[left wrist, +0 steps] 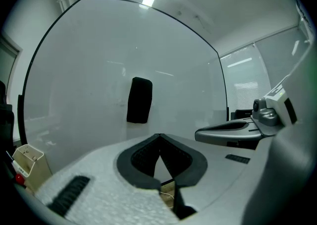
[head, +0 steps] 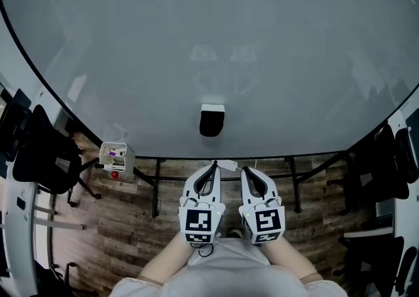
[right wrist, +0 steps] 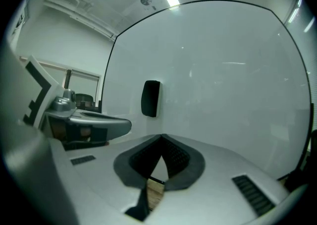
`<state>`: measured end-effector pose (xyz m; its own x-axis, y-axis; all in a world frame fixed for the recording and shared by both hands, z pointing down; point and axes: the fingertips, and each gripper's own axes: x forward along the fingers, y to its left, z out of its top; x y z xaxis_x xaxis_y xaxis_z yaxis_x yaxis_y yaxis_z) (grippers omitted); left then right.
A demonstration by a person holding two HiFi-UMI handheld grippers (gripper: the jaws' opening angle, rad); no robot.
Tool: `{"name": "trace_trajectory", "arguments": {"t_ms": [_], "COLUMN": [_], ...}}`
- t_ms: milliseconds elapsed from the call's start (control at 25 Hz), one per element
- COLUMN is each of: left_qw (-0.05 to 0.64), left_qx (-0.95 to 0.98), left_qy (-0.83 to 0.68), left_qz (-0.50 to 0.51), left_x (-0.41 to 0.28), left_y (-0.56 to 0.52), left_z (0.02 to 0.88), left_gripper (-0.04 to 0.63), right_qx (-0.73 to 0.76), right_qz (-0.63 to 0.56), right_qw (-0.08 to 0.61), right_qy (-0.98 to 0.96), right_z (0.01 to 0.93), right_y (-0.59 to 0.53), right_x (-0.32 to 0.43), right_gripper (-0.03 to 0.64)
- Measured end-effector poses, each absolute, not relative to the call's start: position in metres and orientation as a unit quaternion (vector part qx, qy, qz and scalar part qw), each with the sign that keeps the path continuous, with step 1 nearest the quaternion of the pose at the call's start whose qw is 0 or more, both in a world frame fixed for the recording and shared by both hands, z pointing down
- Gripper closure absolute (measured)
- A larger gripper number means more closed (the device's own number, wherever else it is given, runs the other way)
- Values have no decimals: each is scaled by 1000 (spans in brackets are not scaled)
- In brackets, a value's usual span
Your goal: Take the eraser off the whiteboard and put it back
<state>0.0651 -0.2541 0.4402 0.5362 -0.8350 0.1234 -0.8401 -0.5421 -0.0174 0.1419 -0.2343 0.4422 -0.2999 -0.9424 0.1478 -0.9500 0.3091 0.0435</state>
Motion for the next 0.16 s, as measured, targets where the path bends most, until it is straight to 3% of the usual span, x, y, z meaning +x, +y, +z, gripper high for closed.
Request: {"name": "trace_trajectory", "arguments": {"t_ms": [160], "left_qw": [18], "left_qx": [876], "left_qy": [-477], "left_qz": [62], "left_x": [67], "left_y": [-255], "left_z": [440], "left_gripper": [578], "right_qx": [588], "right_qz": [27], "right_qw": [76], "right_qy": [-805], "right_z": [444], "right_y": [-236], "right_x": [143], "right_gripper": [591]}}
